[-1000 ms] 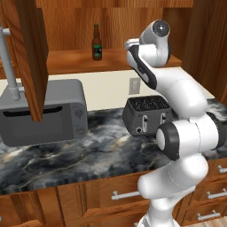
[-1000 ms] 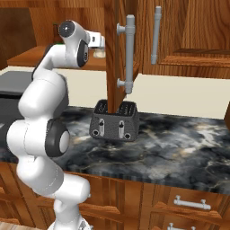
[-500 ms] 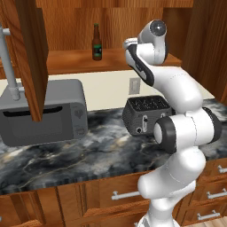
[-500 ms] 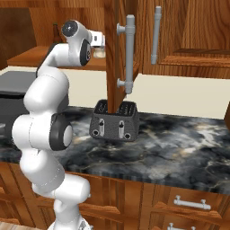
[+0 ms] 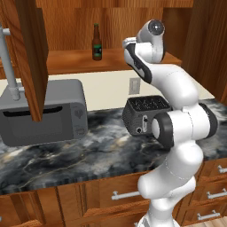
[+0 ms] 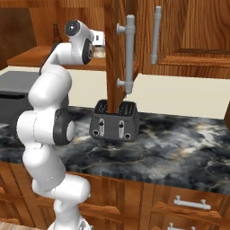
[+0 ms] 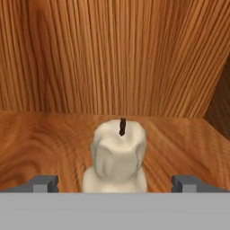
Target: Get the candle and the beer from the cabinet and move them to the dining counter.
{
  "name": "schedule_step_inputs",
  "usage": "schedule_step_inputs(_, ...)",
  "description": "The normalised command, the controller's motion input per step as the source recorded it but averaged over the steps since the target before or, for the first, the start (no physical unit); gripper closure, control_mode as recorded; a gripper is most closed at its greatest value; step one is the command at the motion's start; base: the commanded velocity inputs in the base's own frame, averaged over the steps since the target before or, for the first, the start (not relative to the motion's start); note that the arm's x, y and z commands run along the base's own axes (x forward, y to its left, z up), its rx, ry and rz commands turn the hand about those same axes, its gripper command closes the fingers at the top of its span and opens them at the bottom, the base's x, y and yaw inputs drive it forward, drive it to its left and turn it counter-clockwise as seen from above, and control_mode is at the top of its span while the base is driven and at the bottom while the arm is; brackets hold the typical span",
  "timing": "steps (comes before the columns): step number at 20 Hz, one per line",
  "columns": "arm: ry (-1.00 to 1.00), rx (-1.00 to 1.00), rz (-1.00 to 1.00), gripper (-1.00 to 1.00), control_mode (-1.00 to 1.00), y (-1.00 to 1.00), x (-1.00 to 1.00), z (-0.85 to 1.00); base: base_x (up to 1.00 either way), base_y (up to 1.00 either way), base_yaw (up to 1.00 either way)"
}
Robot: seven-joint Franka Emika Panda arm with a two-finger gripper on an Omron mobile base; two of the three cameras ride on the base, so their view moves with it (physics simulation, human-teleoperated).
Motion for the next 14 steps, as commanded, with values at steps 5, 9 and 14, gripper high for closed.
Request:
schedule_step_inputs(5,0.00,0.00,0.00,-1.00,-1.00,0.00,0.12,-0.05,0.00,0.00,0.00)
schedule_step_inputs(9,0.00,0.00,0.00,-1.00,-1.00,0.00,0.18,-0.04,0.00,0.00,0.00)
schedule_step_inputs(14,0.00,0.00,0.00,-1.00,-1.00,0.00,0.15,-0.03,0.00,0.00,0.00)
